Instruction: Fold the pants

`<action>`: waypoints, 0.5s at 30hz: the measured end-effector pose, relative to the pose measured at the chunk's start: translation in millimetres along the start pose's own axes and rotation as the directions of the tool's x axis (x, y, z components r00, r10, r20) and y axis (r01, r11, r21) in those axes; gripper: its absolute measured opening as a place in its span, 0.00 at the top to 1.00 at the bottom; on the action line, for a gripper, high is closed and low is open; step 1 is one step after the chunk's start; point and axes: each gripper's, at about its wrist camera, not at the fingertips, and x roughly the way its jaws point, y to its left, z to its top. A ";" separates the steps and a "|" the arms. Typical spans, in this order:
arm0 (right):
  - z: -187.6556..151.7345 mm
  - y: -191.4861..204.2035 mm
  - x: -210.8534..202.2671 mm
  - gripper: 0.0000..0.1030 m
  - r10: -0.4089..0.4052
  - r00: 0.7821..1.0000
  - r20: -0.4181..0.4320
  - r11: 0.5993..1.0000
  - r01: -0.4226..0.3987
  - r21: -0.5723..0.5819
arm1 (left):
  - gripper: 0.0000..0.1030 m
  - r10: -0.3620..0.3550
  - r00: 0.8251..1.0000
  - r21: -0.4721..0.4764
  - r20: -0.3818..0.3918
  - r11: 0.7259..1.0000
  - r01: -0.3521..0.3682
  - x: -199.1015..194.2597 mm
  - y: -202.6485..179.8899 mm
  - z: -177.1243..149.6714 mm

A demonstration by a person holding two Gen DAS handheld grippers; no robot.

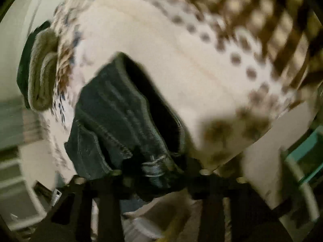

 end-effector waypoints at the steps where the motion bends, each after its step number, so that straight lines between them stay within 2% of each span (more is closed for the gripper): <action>1: -5.3 8.1 -9.8 0.73 -0.010 1.000 0.026 0.999 0.011 -0.030 | 0.14 0.000 1.000 0.007 0.000 1.000 0.000 -0.5 -0.6 -1.7; 4: -16.2 14.0 -30.7 0.74 -0.026 0.998 0.064 0.999 0.029 -0.038 | 0.14 -0.055 0.998 0.010 -0.020 0.998 0.055 2.6 -1.9 -4.0; 6: -18.2 5.6 -29.2 0.74 -0.049 0.997 0.054 0.999 0.050 -0.022 | 0.05 -0.068 0.997 0.014 -0.032 0.998 0.069 5.5 -4.0 -6.0; 7: -16.7 -4.1 -23.1 0.73 -0.039 0.998 0.039 0.999 0.039 0.005 | 0.05 -0.069 0.997 0.017 -0.035 0.997 0.070 7.1 -4.5 -6.8; 8: -14.4 -14.9 -16.7 0.70 -0.016 1.000 0.026 0.999 0.015 0.045 | 0.05 -0.078 0.996 0.014 -0.040 0.997 0.079 8.9 -4.4 -7.4; 9: -10.9 -24.5 -12.7 0.59 0.010 1.000 0.016 0.998 -0.011 0.063 | 0.05 -0.094 0.995 0.005 -0.046 0.996 0.094 10.4 -3.8 -7.7; 10: -7.4 -30.4 -6.3 0.55 0.050 0.999 0.000 0.996 -0.050 0.070 | 0.05 -0.110 0.993 -0.007 -0.050 0.994 0.110 11.2 -3.5 -7.9; 12: -5.8 -38.4 -2.0 0.37 0.124 0.992 -0.014 0.990 -0.123 0.071 | 0.05 -0.155 0.987 -0.030 -0.052 0.988 0.154 11.3 -1.1 -8.7; 13: -6.8 -41.0 0.0 0.34 0.174 0.984 -0.024 0.983 -0.173 0.060 | 0.05 -0.167 0.985 -0.035 -0.050 0.986 0.166 10.7 -0.4 -8.9; 15: -7.9 -45.1 6.1 0.30 0.224 0.973 -0.050 0.974 -0.223 0.029 | 0.05 -0.203 0.978 -0.042 -0.053 0.979 0.201 12.1 -0.2 -9.3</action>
